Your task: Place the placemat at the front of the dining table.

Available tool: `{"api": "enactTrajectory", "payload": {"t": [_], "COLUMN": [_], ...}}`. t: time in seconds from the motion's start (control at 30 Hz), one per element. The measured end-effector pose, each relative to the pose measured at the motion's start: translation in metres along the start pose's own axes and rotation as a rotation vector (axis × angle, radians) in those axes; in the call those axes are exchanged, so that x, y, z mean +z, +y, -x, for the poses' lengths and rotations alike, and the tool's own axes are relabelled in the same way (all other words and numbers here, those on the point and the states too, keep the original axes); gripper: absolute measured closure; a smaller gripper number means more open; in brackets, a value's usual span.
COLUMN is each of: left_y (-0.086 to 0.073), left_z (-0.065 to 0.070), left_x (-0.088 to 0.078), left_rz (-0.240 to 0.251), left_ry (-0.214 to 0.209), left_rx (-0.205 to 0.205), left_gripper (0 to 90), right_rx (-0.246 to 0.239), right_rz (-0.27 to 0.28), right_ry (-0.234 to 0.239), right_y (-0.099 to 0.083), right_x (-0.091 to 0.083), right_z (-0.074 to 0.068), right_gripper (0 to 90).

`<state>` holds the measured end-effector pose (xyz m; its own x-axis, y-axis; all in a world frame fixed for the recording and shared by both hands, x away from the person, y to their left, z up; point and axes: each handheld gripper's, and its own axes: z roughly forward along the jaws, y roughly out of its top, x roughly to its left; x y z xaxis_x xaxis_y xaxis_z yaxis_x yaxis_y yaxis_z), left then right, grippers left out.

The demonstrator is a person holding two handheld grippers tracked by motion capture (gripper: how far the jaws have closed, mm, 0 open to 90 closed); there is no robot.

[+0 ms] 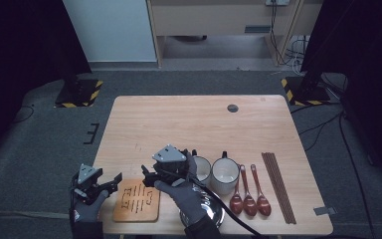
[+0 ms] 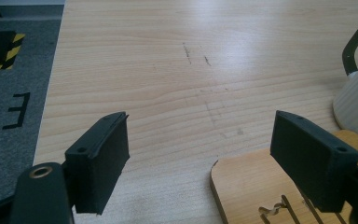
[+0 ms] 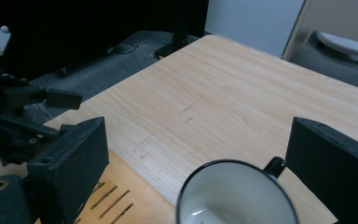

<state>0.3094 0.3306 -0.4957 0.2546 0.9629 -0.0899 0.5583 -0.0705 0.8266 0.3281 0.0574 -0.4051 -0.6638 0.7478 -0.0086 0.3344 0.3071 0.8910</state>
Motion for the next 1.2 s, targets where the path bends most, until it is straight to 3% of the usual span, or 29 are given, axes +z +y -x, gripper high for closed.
{"api": "enactTrajectory", "payload": {"t": [0.43, 0.83, 1.2], "left_y": [-0.001, -0.001, -0.001], "left_z": [-0.002, -0.002, 0.001], "left_x": [-0.003, -0.005, -0.005], "left_rz": [0.009, 0.014, 0.015], "left_ry": [0.012, 0.014, 0.007], "left_rx": [-0.009, -0.008, -0.004], "left_gripper": [19.9, 19.4, 19.0], "right_rx": [-0.008, -0.016, -0.018], "right_rz": [-0.013, -0.033, -0.083], "right_ry": [0.019, 0.050, 0.088], "right_y": [-0.019, -0.034, -0.050], "right_x": [0.008, 0.013, 0.020], "right_z": [-0.023, -0.035, -0.047], "right_gripper": [10.1, 14.7, 15.2]}}
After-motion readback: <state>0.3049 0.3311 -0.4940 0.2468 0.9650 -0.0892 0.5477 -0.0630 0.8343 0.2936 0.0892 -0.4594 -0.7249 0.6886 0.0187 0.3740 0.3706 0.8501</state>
